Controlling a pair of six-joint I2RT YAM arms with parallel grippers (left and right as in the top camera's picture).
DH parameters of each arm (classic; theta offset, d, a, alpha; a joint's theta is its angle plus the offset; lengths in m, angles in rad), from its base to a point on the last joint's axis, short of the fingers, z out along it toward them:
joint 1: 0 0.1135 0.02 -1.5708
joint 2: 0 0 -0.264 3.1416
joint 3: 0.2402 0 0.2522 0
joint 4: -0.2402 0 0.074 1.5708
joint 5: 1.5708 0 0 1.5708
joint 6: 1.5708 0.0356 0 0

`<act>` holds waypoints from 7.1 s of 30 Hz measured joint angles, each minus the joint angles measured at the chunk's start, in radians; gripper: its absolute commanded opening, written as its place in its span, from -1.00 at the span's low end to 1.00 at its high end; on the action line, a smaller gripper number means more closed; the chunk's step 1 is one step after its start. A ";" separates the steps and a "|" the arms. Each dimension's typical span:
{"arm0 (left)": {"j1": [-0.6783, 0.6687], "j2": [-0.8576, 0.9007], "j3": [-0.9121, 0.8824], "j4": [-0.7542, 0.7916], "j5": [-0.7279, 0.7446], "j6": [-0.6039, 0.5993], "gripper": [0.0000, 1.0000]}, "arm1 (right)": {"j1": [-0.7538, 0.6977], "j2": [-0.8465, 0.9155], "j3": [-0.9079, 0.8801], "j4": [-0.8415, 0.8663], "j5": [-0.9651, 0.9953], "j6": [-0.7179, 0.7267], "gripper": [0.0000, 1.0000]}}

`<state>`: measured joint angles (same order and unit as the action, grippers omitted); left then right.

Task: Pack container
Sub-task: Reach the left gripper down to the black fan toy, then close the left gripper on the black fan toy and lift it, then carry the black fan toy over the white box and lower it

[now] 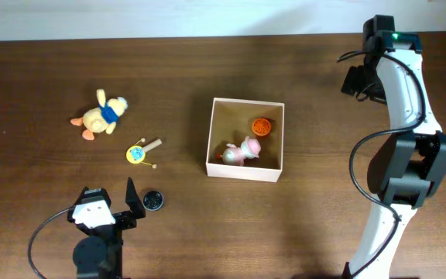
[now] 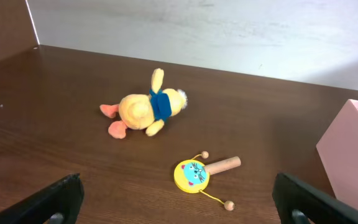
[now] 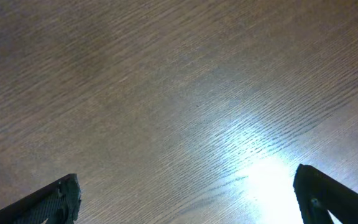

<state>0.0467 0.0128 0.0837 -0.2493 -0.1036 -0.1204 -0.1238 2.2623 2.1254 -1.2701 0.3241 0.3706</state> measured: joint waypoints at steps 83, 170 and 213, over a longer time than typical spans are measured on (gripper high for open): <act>-0.182 1.665 0.977 -0.753 0.126 -0.134 0.91 | 0.000 0.000 -0.001 0.002 -0.003 0.000 0.98; -0.267 1.676 1.526 -0.682 0.151 -0.158 -0.28 | 0.000 0.000 -0.001 0.002 -0.004 0.000 0.98; -0.659 2.005 1.528 -0.359 0.061 -0.080 -0.42 | 0.000 0.000 -0.001 0.002 -0.004 0.000 0.97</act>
<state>-0.6121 2.0182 1.6115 -0.6079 -0.0422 -0.2008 -0.1238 2.2623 2.1246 -1.2682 0.3202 0.3706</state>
